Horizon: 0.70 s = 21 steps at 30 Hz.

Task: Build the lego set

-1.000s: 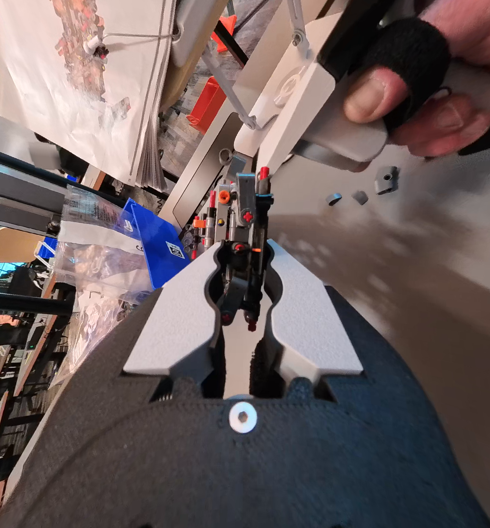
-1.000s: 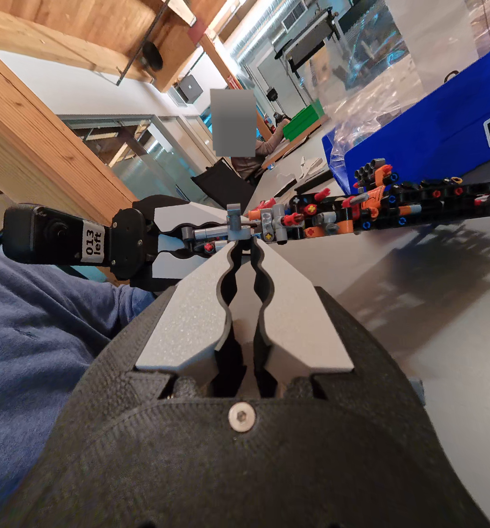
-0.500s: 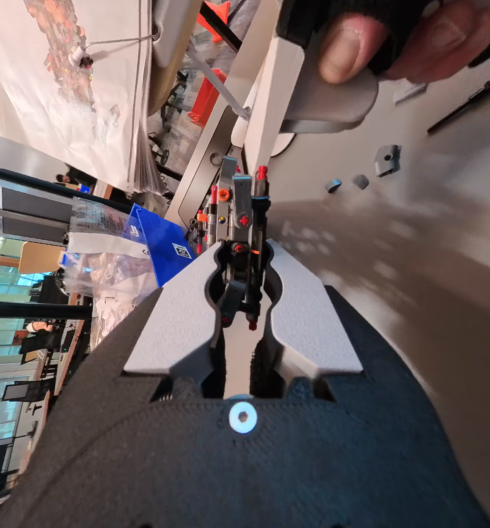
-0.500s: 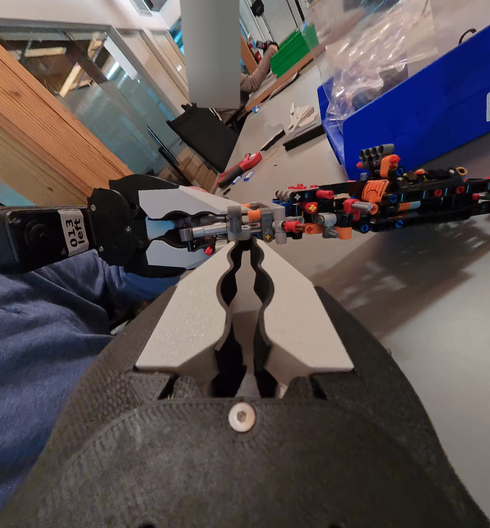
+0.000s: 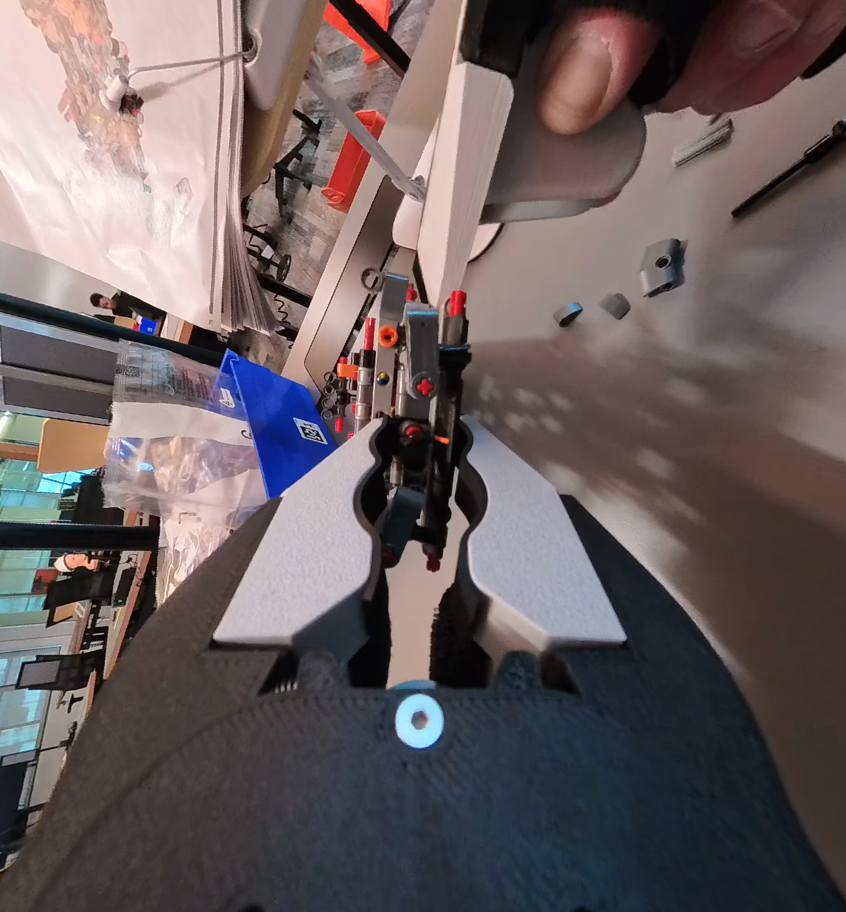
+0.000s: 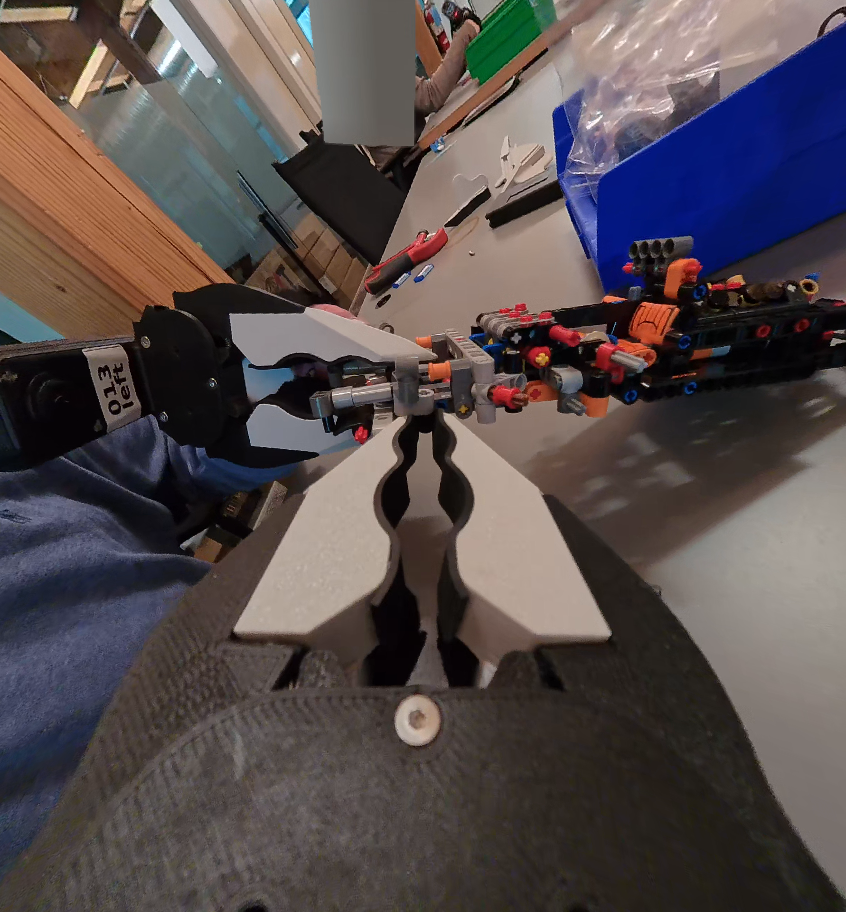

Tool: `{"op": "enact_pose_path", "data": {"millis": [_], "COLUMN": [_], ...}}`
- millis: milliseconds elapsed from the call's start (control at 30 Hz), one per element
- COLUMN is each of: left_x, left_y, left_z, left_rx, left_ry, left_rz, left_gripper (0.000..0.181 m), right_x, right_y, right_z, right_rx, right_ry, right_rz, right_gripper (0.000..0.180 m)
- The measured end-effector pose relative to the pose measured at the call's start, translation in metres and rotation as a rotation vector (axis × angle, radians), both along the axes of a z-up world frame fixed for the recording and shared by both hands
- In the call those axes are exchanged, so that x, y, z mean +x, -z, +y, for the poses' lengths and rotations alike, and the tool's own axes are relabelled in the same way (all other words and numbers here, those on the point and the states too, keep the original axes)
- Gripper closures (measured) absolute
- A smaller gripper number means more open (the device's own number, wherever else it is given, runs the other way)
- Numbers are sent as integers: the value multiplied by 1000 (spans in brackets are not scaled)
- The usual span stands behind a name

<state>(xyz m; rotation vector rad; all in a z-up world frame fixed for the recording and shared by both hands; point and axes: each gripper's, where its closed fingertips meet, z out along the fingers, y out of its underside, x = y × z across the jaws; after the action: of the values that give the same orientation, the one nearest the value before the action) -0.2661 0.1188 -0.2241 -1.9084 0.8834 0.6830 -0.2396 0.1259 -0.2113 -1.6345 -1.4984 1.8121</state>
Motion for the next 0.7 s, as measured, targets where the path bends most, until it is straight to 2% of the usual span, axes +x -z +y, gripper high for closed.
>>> {"op": "enact_pose_path", "data": {"millis": [33,233,700], "left_x": [0,2,-1], "left_y": [-1,0,11], "left_z": [0,-1,0], "left_rx": [2,1,-34], "left_ry": [-1,6,-21], "left_rz": [2,9,32], "left_gripper": [161,161,160], "right_x": [0,-1,-2], "right_y": [-1,-1,8], "right_z": [0,-5,-5], "right_rx": [9,31,-6], "right_ry": [-5,-57,-57], "right_rz": [1,-9,-42], "right_gripper": [175,175,174]}}
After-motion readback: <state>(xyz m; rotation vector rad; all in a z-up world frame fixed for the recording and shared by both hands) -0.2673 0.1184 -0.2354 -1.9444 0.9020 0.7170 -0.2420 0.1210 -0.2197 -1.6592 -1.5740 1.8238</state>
